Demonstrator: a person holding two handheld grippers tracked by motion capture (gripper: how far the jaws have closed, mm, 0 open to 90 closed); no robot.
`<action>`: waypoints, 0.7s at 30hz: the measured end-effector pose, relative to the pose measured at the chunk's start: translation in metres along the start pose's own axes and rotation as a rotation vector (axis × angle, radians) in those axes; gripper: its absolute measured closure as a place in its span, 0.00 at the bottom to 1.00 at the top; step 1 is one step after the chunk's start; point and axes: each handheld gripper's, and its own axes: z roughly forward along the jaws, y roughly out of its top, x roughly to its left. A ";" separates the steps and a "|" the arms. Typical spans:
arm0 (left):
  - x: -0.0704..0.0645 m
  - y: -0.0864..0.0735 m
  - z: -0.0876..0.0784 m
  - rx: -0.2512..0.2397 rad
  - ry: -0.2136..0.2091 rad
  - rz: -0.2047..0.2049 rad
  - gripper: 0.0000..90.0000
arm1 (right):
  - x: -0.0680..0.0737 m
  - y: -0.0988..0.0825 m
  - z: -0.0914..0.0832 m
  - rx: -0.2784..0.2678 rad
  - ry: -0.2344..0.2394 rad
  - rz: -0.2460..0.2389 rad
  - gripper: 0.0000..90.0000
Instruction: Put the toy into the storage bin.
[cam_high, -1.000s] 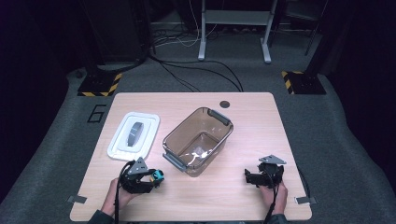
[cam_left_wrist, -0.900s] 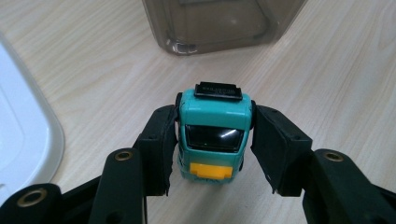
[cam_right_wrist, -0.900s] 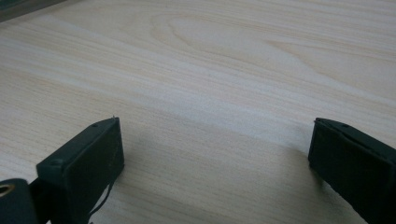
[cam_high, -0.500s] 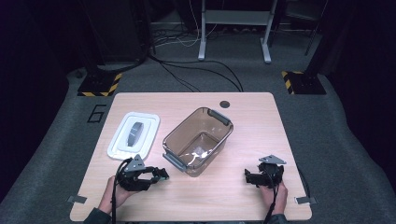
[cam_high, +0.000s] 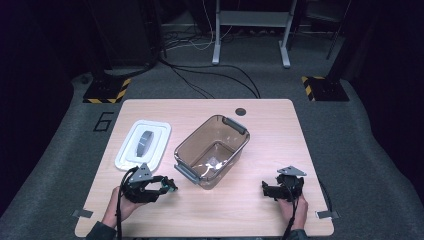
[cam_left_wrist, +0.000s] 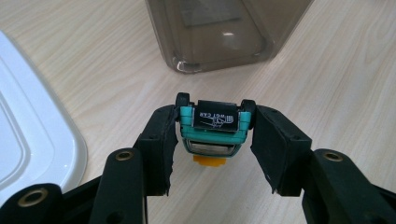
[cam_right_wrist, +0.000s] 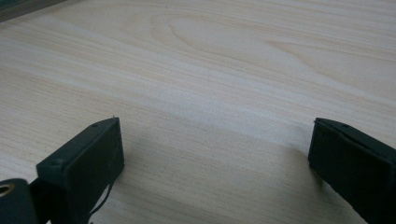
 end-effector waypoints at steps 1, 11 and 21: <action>0.001 0.001 -0.001 -0.003 0.000 0.003 0.56 | 0.000 0.000 0.000 -0.001 0.000 -0.003 0.03; 0.005 0.014 -0.016 -0.030 0.009 0.003 0.56 | 0.000 0.000 0.000 -0.001 0.000 -0.003 0.03; 0.014 0.026 -0.033 -0.053 0.030 0.005 0.56 | 0.000 0.000 0.000 -0.001 0.000 -0.002 0.03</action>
